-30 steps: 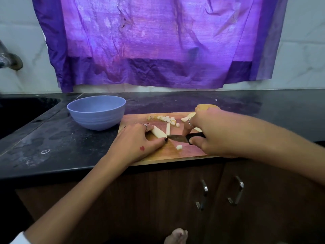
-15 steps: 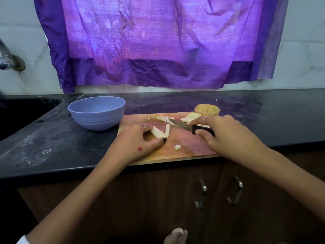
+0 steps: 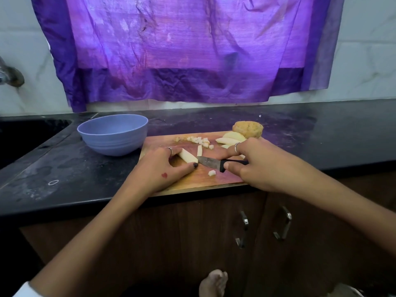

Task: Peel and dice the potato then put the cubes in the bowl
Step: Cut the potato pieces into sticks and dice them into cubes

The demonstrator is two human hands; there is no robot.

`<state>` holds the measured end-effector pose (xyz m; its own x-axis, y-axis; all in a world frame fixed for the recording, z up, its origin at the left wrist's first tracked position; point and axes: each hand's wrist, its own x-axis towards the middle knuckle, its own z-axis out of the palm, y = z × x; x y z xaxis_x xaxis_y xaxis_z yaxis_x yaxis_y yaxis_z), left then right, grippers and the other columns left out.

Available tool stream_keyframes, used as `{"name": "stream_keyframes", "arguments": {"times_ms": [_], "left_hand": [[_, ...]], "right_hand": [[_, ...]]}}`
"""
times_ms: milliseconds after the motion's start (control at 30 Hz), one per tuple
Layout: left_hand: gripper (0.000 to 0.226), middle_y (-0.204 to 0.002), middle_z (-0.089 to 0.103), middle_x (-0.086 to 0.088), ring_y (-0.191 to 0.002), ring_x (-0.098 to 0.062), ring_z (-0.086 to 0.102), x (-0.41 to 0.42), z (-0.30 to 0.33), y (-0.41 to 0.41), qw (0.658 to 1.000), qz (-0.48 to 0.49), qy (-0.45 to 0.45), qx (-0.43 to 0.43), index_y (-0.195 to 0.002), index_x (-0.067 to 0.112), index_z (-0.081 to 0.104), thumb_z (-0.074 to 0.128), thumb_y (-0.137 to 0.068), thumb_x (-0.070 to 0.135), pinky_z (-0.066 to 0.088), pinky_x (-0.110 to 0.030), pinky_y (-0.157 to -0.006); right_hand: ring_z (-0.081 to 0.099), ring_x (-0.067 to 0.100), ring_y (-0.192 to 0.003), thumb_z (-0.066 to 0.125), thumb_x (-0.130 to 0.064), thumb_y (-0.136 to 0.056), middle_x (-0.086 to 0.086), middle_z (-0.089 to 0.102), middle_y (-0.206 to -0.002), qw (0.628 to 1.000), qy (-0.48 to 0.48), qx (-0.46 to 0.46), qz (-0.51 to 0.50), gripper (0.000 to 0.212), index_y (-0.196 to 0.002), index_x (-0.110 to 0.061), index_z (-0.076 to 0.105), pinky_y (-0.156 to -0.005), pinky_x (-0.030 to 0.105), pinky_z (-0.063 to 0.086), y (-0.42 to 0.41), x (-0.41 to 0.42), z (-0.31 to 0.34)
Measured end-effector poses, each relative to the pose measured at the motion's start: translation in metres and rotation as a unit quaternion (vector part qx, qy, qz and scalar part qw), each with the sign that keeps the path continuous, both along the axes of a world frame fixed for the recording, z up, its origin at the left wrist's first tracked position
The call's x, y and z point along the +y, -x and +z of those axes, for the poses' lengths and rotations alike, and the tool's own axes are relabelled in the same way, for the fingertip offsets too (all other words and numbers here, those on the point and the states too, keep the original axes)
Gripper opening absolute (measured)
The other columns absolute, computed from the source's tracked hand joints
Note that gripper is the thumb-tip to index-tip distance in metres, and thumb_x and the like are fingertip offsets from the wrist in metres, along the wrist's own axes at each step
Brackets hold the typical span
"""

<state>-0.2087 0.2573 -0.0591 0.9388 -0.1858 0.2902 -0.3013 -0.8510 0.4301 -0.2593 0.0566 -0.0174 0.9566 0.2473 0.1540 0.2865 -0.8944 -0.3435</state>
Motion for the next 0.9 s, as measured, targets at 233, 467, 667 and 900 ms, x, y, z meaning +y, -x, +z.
{"name": "stream_keyframes", "arguments": {"times_ms": [233, 467, 667, 900], "left_hand": [[0.067, -0.133, 0.057, 0.002, -0.116, -0.011, 0.052, 0.001, -0.001, -0.001, 1.000, -0.002, 0.006, 0.002, -0.139, 0.022, 0.050, 0.059, -0.083, 0.058, 0.043, -0.027, -0.092], [0.068, -0.135, 0.056, 0.002, -0.119, -0.012, 0.052, 0.001, -0.001, 0.000, 1.000, 0.001, 0.005, 0.000, -0.140, 0.021, 0.049, 0.059, -0.084, 0.057, 0.040, -0.024, -0.091], [0.062, -0.125, 0.060, 0.001, -0.103, -0.009, 0.052, 0.000, 0.001, 0.002, 1.000, 0.005, 0.001, 0.002, -0.134, 0.021, 0.053, 0.058, -0.084, 0.057, 0.045, -0.028, -0.088], [0.062, -0.124, 0.061, 0.001, -0.107, -0.011, 0.054, -0.001, 0.001, 0.002, 1.000, 0.013, -0.002, 0.005, -0.131, 0.021, 0.055, 0.057, -0.083, 0.060, 0.048, -0.034, -0.092]], "right_hand": [[0.052, 0.003, -0.068, 0.056, -0.032, -0.094, -0.016, 0.048, -0.080, 0.993, 0.106, -0.030, 0.035, 0.033, -0.127, -0.040, 0.056, -0.058, 0.020, 0.041, 0.006, -0.003, 0.010], [0.060, 0.019, -0.093, 0.042, -0.033, -0.098, -0.004, 0.060, -0.101, 0.950, 0.250, -0.176, 0.057, 0.030, -0.126, -0.041, 0.051, -0.064, 0.030, 0.040, 0.002, -0.018, -0.005], [0.051, 0.005, -0.067, 0.051, -0.035, -0.096, -0.012, 0.054, -0.075, 0.992, 0.067, -0.102, 0.012, 0.038, -0.133, -0.044, 0.049, -0.053, 0.013, 0.030, -0.005, -0.023, -0.005], [0.055, 0.013, -0.080, 0.054, -0.031, -0.095, -0.008, 0.056, -0.087, 0.992, 0.038, -0.122, 0.021, 0.032, -0.125, -0.038, 0.059, -0.070, 0.030, 0.048, -0.015, 0.001, 0.005]]}}
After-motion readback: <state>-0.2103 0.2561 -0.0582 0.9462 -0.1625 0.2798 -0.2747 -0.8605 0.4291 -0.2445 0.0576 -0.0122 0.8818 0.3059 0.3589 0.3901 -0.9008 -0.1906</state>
